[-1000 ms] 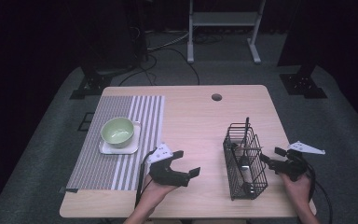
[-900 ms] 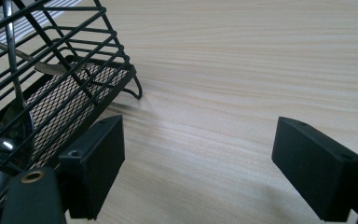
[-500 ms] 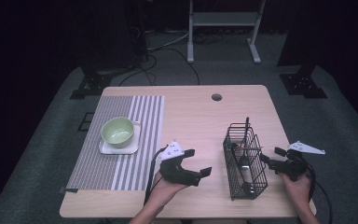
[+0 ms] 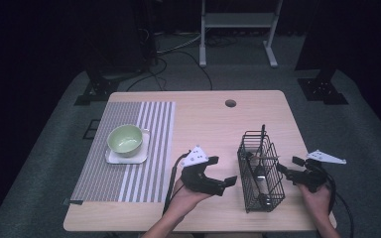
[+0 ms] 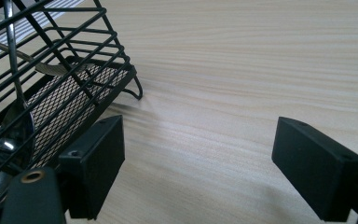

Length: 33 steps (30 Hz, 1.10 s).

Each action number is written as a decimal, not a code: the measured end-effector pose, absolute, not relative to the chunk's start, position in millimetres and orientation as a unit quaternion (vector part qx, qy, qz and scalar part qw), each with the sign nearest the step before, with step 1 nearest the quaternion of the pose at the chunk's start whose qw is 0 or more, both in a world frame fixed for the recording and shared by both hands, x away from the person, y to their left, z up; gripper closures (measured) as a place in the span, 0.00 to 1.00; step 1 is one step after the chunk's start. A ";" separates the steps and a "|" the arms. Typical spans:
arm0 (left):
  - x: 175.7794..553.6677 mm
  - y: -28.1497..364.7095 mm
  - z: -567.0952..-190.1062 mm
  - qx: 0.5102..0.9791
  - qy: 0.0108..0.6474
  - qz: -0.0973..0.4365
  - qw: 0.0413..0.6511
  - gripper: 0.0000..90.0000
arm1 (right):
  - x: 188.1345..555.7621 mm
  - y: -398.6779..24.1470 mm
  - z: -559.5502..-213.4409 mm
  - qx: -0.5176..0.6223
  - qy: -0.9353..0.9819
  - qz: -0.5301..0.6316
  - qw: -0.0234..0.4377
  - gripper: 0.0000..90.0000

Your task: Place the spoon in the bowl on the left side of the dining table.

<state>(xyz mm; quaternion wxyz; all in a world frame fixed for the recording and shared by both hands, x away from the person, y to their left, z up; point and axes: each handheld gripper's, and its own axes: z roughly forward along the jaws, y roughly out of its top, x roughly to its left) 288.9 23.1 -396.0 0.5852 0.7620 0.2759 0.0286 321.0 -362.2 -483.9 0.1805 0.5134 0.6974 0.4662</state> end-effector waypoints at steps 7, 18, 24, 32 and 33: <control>292.2 17.0 -395.7 0.761 0.284 0.021 0.582 0.08 | 321.0 -362.2 -484.0 0.513 0.698 0.466 0.181 0.18; 298.6 1.1 -391.7 0.762 0.275 0.003 0.587 0.09 | 321.0 -362.1 -483.9 0.513 0.698 0.466 0.181 0.18; 301.0 -7.6 -390.6 0.766 0.267 0.002 0.584 0.13 | 321.0 -362.3 -483.9 0.513 0.698 0.467 0.181 0.18; 303.9 -13.7 -390.4 0.768 0.264 0.000 0.584 0.15 | 320.9 -362.3 -483.9 0.512 0.697 0.468 0.180 0.18; 304.6 -14.2 -390.5 0.767 0.263 -0.004 0.585 0.17 | 320.9 -362.2 -483.8 0.512 0.697 0.468 0.180 0.18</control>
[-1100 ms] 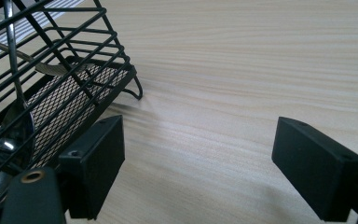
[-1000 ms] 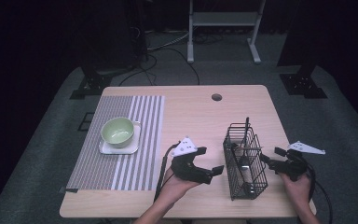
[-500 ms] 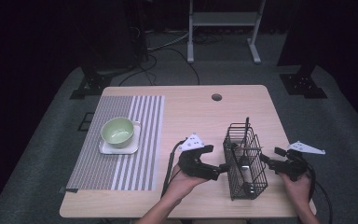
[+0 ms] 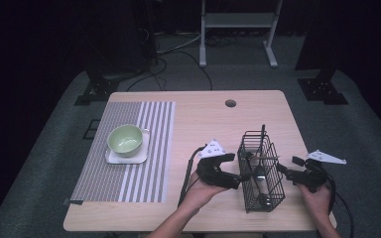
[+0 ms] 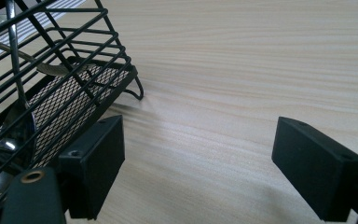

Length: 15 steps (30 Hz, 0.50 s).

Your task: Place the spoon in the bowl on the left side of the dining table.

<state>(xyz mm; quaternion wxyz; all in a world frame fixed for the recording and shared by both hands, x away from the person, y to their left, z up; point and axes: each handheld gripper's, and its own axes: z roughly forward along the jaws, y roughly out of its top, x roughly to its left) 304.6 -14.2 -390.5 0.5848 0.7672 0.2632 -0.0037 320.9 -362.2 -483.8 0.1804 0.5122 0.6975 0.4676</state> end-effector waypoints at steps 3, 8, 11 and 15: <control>307.1 -15.9 -391.5 0.763 0.264 -0.007 0.589 0.23 | 320.9 -362.2 -483.8 0.512 0.697 0.467 0.181 0.18; 310.6 -19.8 -392.3 0.763 0.266 -0.010 0.589 0.29 | 320.9 -362.1 -483.9 0.512 0.698 0.467 0.181 0.18; 312.3 -21.0 -392.4 0.759 0.269 -0.008 0.594 0.36 | 320.9 -362.3 -483.9 0.512 0.697 0.468 0.180 0.18; 313.8 -24.0 -393.6 0.755 0.270 -0.009 0.597 0.42 | 320.9 -362.3 -483.9 0.511 0.697 0.469 0.180 0.18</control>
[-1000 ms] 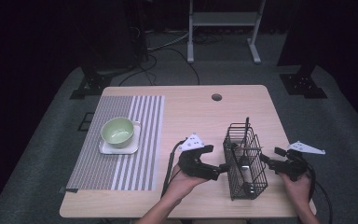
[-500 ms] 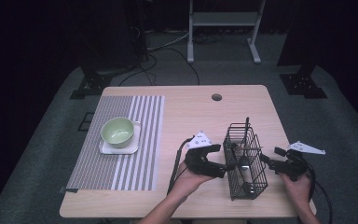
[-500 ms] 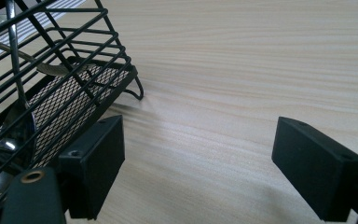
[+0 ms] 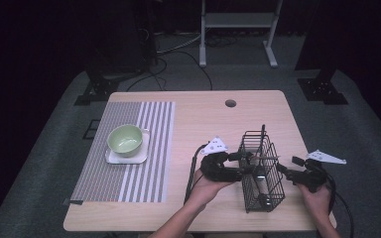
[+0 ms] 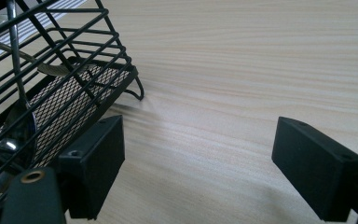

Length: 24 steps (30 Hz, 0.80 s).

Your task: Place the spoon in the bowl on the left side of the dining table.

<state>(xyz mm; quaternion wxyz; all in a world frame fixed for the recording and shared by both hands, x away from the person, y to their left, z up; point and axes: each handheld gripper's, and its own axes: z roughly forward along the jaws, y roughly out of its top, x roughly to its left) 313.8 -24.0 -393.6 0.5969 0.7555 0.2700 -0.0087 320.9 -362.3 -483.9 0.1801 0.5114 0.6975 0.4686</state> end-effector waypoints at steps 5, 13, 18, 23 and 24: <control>314.3 -26.4 -393.2 0.755 0.263 -0.006 0.600 0.55 | 320.9 -362.5 -483.9 0.511 0.697 0.469 0.179 0.18; 314.7 -26.5 -394.0 0.753 0.257 0.000 0.605 0.77 | 320.9 -362.4 -483.9 0.511 0.697 0.470 0.179 0.18; 315.9 -23.6 -396.2 0.747 0.259 -0.003 0.613 0.90 | 320.9 -362.5 -483.9 0.510 0.698 0.470 0.180 0.18; 315.6 -22.2 -398.1 0.731 0.265 -0.018 0.629 0.96 | 321.0 -362.6 -483.9 0.511 0.697 0.470 0.179 0.18; 315.3 -22.3 -398.1 0.727 0.266 -0.022 0.632 0.96 | 320.9 -362.7 -483.9 0.511 0.697 0.470 0.179 0.18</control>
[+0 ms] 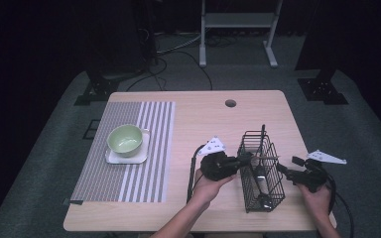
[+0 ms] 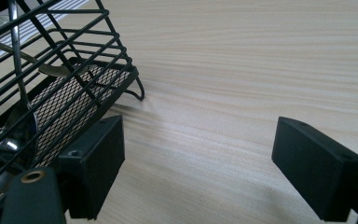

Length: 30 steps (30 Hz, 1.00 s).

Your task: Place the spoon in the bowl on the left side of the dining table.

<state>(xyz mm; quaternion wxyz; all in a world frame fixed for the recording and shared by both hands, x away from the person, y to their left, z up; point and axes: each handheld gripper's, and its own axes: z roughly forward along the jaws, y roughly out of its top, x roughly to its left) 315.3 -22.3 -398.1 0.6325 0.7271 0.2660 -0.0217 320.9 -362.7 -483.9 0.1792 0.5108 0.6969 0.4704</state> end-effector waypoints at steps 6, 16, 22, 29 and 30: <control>312.5 -23.5 -395.4 0.713 0.269 -0.039 0.646 0.99 | 320.9 -362.8 -484.0 0.511 0.697 0.471 0.179 0.18; 308.8 -22.0 -385.2 0.701 0.272 -0.042 0.658 0.99 | 320.9 -363.1 -484.0 0.511 0.696 0.473 0.178 0.18; 309.1 -14.9 -376.1 0.689 0.278 -0.041 0.668 0.99 | 321.1 -363.1 -484.0 0.511 0.696 0.472 0.178 0.18; 309.8 -9.5 -367.3 0.681 0.280 -0.039 0.675 0.99 | 321.1 -363.0 -484.1 0.511 0.696 0.472 0.178 0.18; 310.0 -9.0 -366.5 0.681 0.279 -0.039 0.676 0.99 | 321.2 -363.0 -484.2 0.511 0.696 0.472 0.178 0.18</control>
